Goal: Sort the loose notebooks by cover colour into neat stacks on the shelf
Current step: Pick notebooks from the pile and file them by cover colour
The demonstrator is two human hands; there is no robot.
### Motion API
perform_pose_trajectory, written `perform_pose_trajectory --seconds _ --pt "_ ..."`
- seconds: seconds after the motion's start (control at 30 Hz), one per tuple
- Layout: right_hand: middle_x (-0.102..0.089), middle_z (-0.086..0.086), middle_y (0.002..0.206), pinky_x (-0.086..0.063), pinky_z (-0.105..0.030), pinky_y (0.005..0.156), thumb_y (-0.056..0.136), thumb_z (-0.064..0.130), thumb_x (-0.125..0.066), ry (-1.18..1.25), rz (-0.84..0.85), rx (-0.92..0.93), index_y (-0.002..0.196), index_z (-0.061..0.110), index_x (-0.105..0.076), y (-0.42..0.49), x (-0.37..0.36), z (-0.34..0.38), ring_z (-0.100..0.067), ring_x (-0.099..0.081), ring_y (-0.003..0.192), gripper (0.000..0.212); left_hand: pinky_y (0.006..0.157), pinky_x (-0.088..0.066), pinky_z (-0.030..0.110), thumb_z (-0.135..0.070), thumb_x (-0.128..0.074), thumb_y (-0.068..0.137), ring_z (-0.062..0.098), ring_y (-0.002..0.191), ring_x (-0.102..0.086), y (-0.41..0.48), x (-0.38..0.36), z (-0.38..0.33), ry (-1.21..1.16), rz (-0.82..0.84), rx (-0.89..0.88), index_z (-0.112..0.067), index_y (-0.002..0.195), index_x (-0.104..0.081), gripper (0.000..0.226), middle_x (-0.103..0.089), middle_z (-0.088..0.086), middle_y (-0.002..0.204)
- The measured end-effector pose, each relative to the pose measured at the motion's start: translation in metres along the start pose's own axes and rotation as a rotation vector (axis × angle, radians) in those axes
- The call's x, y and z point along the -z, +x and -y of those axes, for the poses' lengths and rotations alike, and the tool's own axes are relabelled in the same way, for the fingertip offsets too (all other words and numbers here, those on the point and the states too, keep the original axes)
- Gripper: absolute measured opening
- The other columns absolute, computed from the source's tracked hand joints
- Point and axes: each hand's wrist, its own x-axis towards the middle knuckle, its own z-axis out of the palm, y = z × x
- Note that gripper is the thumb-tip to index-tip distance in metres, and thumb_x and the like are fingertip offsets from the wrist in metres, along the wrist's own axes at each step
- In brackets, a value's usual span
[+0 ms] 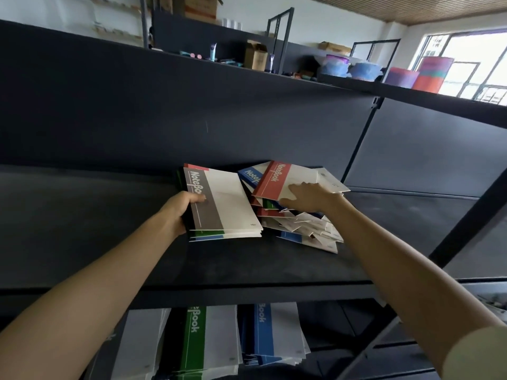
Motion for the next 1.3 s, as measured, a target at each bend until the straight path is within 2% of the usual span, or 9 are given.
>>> perform_pose_trajectory --seconds 0.3,0.47,0.53,0.63,0.77,0.87,0.97,1.13,1.3 --pt "-0.060 -0.013 0.120 -0.048 -0.032 0.087 0.099 0.010 -0.042 -0.089 -0.153 -0.057 0.128 0.006 -0.047 -0.020 0.007 0.018 -0.028 -0.061 0.106 0.030 0.060 -0.047 0.035 -0.010 -0.054 0.092 0.023 0.077 -0.060 -0.015 -0.002 0.019 -0.103 -0.043 0.035 -0.007 0.108 -0.056 0.017 -0.063 0.009 0.088" --pt "-0.060 -0.017 0.118 -0.047 -0.038 0.076 0.097 0.007 -0.041 0.098 -0.192 -0.126 0.127 0.006 -0.042 -0.048 0.011 0.043 -0.035 -0.060 0.105 0.030 0.061 -0.047 0.034 -0.014 -0.053 0.094 0.021 0.074 -0.060 -0.023 -0.006 0.033 -0.141 -0.052 0.047 -0.011 0.092 -0.059 0.007 -0.062 0.008 0.085" --pt "-0.059 -0.015 0.121 -0.043 -0.036 0.072 0.096 0.007 -0.041 0.157 -0.206 -0.030 0.128 0.010 -0.042 -0.063 0.012 0.062 -0.035 -0.059 0.105 0.032 0.062 -0.048 0.034 -0.021 -0.051 0.096 0.021 0.076 -0.061 -0.026 -0.008 0.037 -0.169 -0.041 0.035 -0.012 0.094 -0.059 0.012 -0.063 0.008 0.089" --pt "-0.057 -0.008 0.129 -0.049 -0.037 0.087 0.091 -0.002 -0.043 0.319 -0.237 0.241 0.132 0.017 -0.049 -0.082 0.008 0.090 -0.030 -0.059 0.109 0.046 0.065 -0.050 0.037 -0.032 -0.050 0.097 0.023 0.084 -0.063 -0.032 -0.007 0.040 -0.209 0.015 0.013 -0.010 0.112 -0.058 0.028 -0.065 0.011 0.100" --pt "-0.064 -0.008 0.119 -0.045 -0.028 0.083 0.097 0.009 -0.048 0.663 -0.287 0.374 0.115 0.007 -0.062 -0.099 0.010 0.113 -0.022 -0.059 0.101 0.023 0.060 -0.050 0.036 -0.024 -0.061 0.091 0.024 0.084 -0.064 -0.046 0.007 0.046 -0.192 -0.034 -0.007 -0.009 0.132 -0.048 0.046 -0.063 0.013 0.114" --pt "-0.065 -0.011 0.108 -0.048 -0.034 0.079 0.096 0.022 -0.050 0.867 -0.268 0.114 0.103 0.007 -0.064 -0.107 0.016 0.129 -0.024 -0.061 0.096 0.021 0.058 -0.048 0.033 -0.024 -0.064 0.088 0.022 0.081 -0.063 -0.063 0.025 0.051 -0.160 -0.075 -0.030 -0.011 0.131 -0.049 0.048 -0.063 0.010 0.113" --pt "-0.062 -0.008 0.084 -0.046 -0.031 0.065 0.091 0.031 -0.054 1.014 -0.075 -0.215 0.077 0.014 -0.057 -0.114 0.020 0.152 -0.023 -0.061 0.078 0.022 0.060 -0.049 0.034 -0.022 -0.063 0.089 0.025 0.086 -0.064 -0.091 0.045 0.064 -0.143 -0.057 -0.055 -0.009 0.132 -0.049 0.047 -0.064 0.013 0.115" --pt "-0.054 0.000 0.062 -0.040 -0.020 0.045 0.086 0.030 -0.062 1.269 0.062 -0.418 0.063 0.012 -0.051 -0.165 0.021 0.220 -0.012 -0.052 0.053 0.031 0.060 -0.048 0.033 -0.015 -0.063 0.089 0.021 0.080 -0.063 -0.152 0.085 0.099 -0.091 -0.069 -0.108 -0.016 0.121 -0.052 0.034 -0.064 0.006 0.099" --pt "-0.065 -0.004 0.092 -0.056 -0.032 0.071 0.086 0.020 -0.061 1.377 0.010 -0.450 0.094 0.009 -0.065 -0.234 0.008 0.283 -0.020 -0.063 0.080 0.014 0.064 -0.050 0.032 -0.010 -0.065 0.086 0.020 0.080 -0.063 -0.204 0.124 0.145 -0.052 -0.147 -0.140 -0.012 0.123 -0.054 0.038 -0.064 0.011 0.109"
